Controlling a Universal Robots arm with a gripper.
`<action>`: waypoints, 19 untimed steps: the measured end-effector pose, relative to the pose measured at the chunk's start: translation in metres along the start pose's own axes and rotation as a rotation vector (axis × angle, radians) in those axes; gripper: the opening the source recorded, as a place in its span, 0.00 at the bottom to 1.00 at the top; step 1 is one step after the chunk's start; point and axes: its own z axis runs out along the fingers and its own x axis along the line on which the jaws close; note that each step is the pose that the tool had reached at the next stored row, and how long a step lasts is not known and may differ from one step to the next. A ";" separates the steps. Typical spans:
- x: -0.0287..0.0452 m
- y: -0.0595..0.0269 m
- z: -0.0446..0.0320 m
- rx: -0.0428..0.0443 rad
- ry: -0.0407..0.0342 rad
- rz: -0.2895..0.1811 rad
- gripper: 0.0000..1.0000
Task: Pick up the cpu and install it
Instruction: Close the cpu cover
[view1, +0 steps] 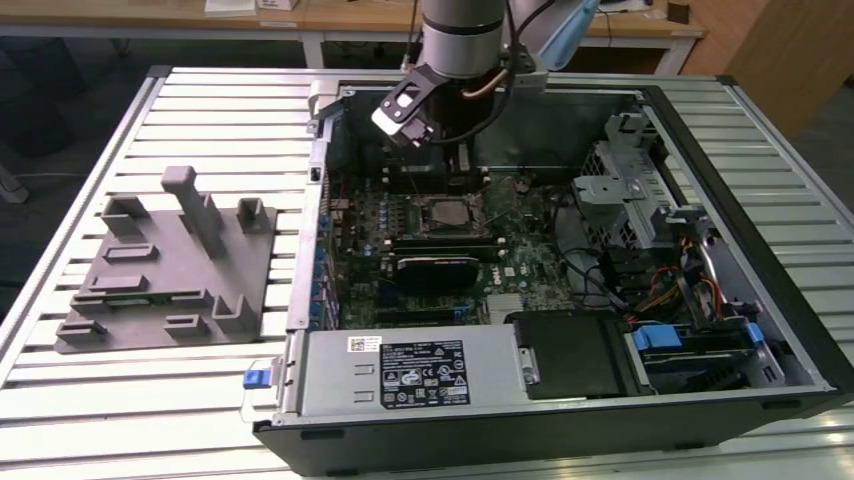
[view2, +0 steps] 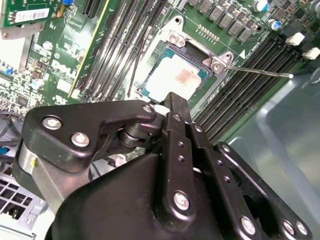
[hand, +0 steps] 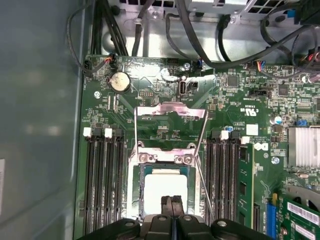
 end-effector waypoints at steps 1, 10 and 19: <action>-0.0001 0.0001 -0.0021 0.0001 -0.0001 0.000 0.11; -0.0018 0.0014 -0.0235 -0.0001 0.0002 0.000 0.11; -0.0108 0.0054 -0.0229 0.0058 0.0014 0.000 0.11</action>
